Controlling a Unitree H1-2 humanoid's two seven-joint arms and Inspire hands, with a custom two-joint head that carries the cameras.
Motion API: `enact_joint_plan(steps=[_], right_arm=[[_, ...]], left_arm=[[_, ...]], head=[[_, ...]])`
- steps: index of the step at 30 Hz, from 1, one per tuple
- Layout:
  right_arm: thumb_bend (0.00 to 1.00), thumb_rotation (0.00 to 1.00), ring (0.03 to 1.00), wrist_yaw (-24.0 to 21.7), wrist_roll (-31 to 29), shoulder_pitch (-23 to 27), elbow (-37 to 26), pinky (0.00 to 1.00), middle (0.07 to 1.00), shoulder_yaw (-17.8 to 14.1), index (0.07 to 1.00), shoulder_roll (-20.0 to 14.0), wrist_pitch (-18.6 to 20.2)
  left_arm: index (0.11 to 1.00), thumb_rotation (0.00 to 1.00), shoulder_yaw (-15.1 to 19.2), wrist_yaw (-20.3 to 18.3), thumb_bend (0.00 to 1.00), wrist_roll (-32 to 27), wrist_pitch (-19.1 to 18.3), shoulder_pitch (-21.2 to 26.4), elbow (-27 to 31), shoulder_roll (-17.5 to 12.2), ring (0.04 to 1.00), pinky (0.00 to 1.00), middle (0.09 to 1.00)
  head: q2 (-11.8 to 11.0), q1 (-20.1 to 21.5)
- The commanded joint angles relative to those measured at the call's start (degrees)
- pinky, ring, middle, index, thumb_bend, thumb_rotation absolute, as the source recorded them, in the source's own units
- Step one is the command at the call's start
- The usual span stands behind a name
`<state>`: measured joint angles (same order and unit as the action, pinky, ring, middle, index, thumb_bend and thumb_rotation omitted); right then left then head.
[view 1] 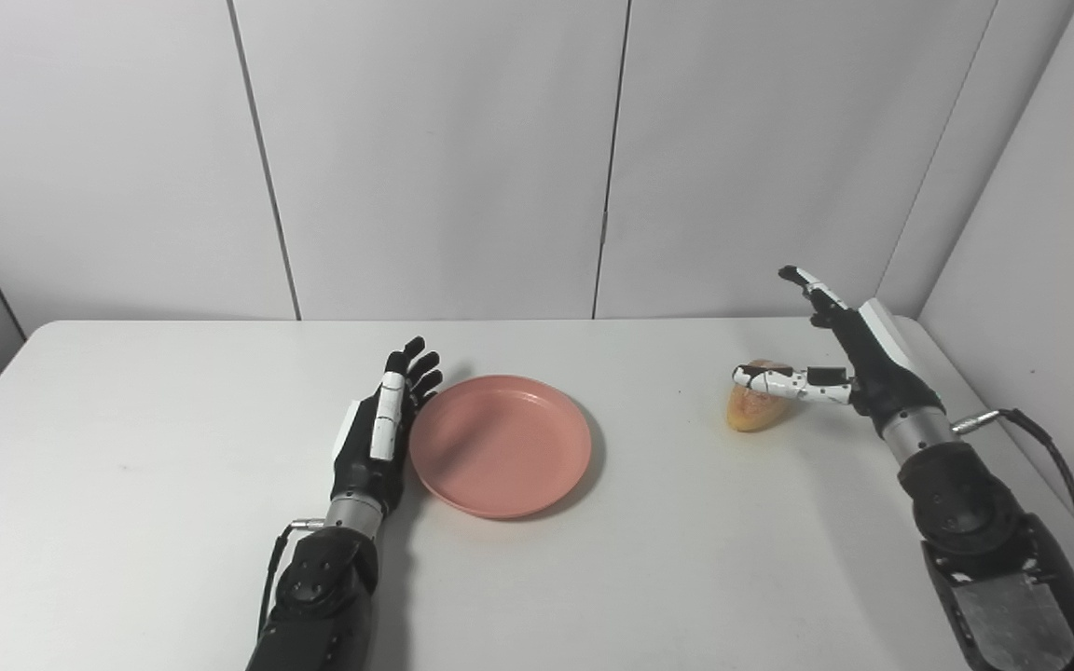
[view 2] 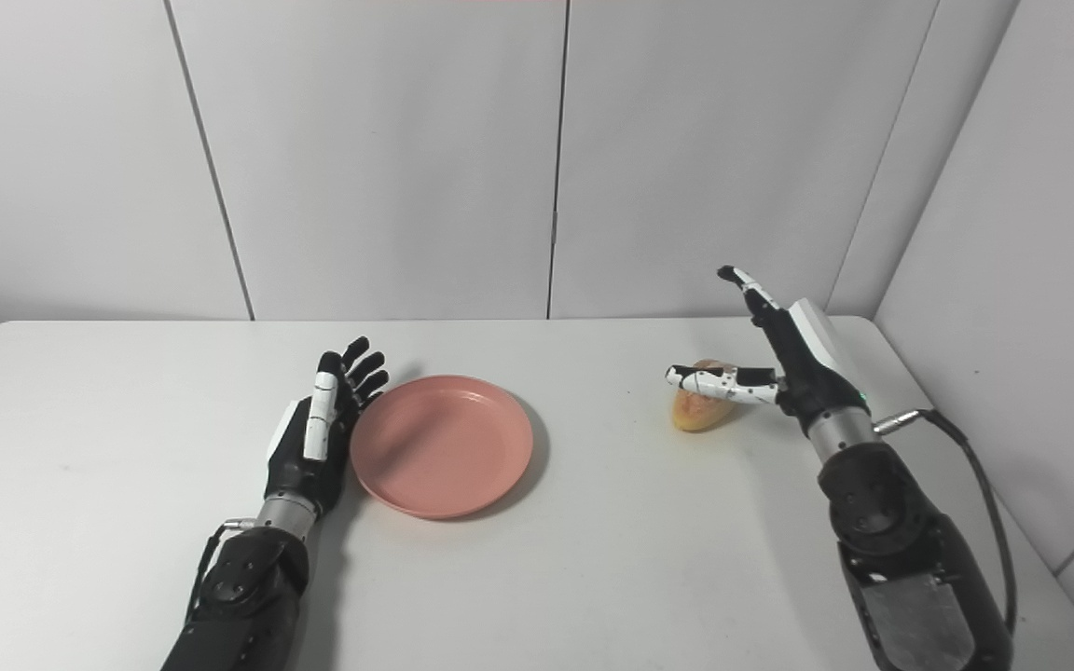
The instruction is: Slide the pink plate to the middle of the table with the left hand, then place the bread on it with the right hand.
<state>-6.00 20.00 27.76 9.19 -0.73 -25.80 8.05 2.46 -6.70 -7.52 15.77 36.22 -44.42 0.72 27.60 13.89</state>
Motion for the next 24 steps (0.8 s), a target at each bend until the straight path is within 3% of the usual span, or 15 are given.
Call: enact_joint_plan(steps=[1,8,14,24], right_arm=[[0.75,0.30,0.961,-0.5,0.7,3.5,0.3,0.89,0.955,0.2,0.907,-2.7,-0.4],[0.79,0.27,0.967,-1.5,0.9,5.1,5.3,0.90,0.952,1.9,0.902,-3.8,-1.3],[0.80,0.34,0.955,-0.2,3.1,6.3,8.7,0.86,0.949,3.7,0.902,-4.1,-2.5],[0.80,0.34,0.982,0.1,4.2,8.2,13.3,0.86,0.968,5.5,0.914,-3.3,-1.5]], left_arm=[[0.912,1.00,0.0,0.0,0.76,0.1,1.4,1.0,0.5,0.2,0.918,0.92,0.920],[0.914,1.00,0.1,-0.4,0.76,-0.3,1.5,0.7,0.6,0.4,0.920,0.92,0.921],[0.915,1.00,0.1,-0.5,0.76,-0.3,1.5,0.4,0.9,0.4,0.920,0.92,0.924],[0.909,1.00,0.2,-0.5,0.76,-0.5,1.0,-0.2,1.9,0.6,0.916,0.91,0.921]], head=[[0.0,0.0],[0.1,0.0],[0.3,0.0],[0.5,0.0]])
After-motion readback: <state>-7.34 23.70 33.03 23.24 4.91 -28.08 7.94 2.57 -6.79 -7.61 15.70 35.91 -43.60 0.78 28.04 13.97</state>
